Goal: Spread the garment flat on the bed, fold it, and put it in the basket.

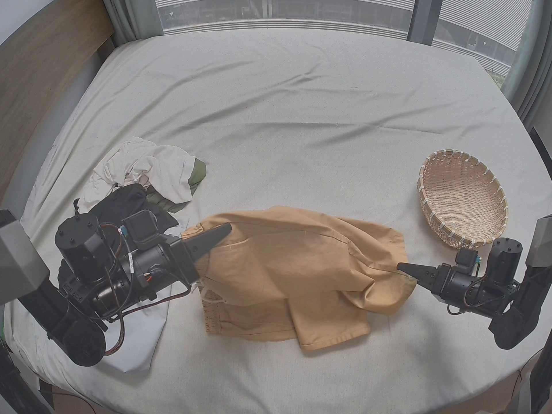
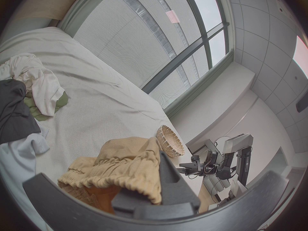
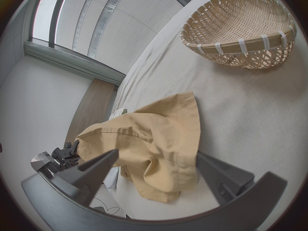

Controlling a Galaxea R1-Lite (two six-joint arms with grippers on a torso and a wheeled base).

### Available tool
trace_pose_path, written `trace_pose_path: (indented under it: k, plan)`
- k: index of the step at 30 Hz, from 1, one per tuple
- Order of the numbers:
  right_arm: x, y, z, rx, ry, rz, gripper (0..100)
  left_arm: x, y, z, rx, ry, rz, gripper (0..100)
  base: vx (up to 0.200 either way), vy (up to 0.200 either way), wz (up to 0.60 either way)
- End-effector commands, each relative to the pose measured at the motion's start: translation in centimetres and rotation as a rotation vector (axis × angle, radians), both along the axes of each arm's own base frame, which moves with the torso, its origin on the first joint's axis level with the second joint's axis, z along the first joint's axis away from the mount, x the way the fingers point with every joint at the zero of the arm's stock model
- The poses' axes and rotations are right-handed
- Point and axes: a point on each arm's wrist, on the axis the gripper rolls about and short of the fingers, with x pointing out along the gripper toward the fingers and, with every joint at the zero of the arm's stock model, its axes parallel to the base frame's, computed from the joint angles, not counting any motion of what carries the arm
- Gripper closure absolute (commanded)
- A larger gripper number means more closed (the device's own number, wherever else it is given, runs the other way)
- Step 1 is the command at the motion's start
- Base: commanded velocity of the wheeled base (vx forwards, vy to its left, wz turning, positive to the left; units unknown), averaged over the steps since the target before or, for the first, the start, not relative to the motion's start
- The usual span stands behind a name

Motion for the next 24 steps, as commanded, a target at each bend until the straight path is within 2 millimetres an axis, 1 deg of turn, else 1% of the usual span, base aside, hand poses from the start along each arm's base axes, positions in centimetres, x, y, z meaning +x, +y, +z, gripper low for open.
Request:
trace_pose_path:
  k: [1,8,12,14,22,24]
  plan:
    - [0.7,0.1,-0.6,-0.001,0.009,0.000,0,0.0,0.0,0.0,0.000,0.000,-0.001,100,0.000,0.000,0.00]
    - [1.4,0.3,-1.5,-0.002,0.028,0.004,0,-0.1,-0.1,0.1,-0.002,-0.002,-0.003,100,0.000,0.000,0.00]
    - [1.8,0.6,-1.7,-0.001,0.027,0.013,0,0.0,-0.1,0.0,-0.001,-0.001,-0.003,100,0.000,0.000,0.00]
    - [1.8,0.8,-1.8,0.000,0.027,0.022,0,0.0,-0.1,0.0,-0.001,-0.001,-0.003,100,0.000,0.000,0.00]
    - [1.9,2.6,-1.2,0.042,0.026,0.070,0,-0.1,0.0,0.1,0.000,-0.002,0.002,100,0.000,0.000,0.00]
    - [1.9,2.7,-1.1,0.043,0.026,0.073,0,-0.1,0.0,0.1,0.000,-0.002,0.002,100,0.000,0.000,0.00]
